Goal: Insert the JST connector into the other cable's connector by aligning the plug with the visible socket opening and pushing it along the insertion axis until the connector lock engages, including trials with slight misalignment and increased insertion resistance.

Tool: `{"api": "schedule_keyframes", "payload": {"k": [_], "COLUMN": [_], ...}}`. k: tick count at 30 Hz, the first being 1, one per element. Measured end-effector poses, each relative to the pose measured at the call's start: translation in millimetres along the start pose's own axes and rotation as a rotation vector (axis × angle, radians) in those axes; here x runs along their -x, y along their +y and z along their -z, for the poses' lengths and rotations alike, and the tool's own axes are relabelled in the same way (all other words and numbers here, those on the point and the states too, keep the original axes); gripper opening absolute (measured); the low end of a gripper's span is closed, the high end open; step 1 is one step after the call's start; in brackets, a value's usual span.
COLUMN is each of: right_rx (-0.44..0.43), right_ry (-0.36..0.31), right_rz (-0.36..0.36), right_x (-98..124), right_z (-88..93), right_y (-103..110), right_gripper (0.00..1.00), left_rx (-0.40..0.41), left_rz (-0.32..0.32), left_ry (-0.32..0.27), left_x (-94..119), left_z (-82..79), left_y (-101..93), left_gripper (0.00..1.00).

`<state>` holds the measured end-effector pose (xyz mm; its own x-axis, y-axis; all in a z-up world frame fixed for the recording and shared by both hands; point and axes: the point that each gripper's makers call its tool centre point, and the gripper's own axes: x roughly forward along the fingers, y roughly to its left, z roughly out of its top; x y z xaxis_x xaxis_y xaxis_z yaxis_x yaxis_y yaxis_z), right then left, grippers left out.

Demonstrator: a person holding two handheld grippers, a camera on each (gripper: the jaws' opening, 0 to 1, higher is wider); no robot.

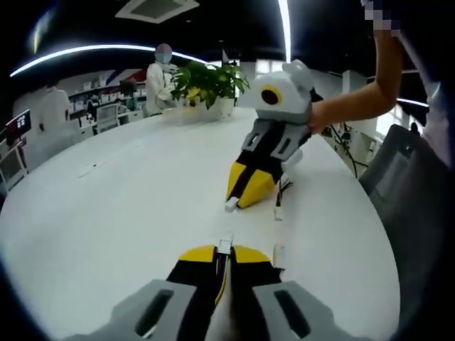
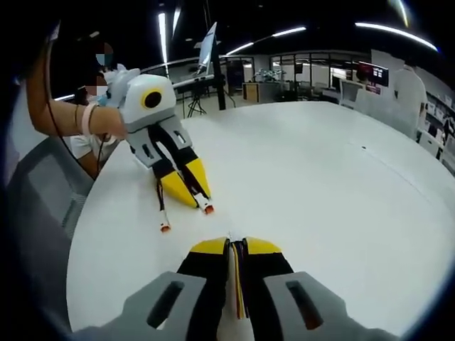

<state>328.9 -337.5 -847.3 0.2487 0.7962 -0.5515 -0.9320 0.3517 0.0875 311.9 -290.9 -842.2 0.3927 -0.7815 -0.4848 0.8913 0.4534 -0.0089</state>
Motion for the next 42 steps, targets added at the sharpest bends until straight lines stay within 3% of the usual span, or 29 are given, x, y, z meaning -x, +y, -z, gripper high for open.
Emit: {"api": "schedule_keyframes", "payload": {"k": [11,19,33,42], "right_rx": [0.037,0.063,0.092,0.116], "right_ry": [-0.007,-0.010,-0.051,-0.075], "right_rz": [-0.040,-0.023,-0.063,-0.079], "right_x": [-0.8,-1.3,5.4,7.3], "right_z": [-1.2,-3.4,-21.0,-32.3], "right_y": [7.4,3.9,13.7,18.8], "right_gripper": [0.04,0.04,0.03,0.03], "left_rx": [-0.029,-0.028,-0.032,-0.049], "left_rz": [-0.003,0.010,0.070,0.057], "left_ry": [0.003,-0.006,-0.007,-0.012], "left_x": [1.0,2.3,4.4,4.5], "left_z": [-0.6,-2.4,-18.3,-26.2], "left_y": [3.1,3.3,-6.2,-3.3], "left_gripper": [0.00,0.00,0.00,0.00]}}
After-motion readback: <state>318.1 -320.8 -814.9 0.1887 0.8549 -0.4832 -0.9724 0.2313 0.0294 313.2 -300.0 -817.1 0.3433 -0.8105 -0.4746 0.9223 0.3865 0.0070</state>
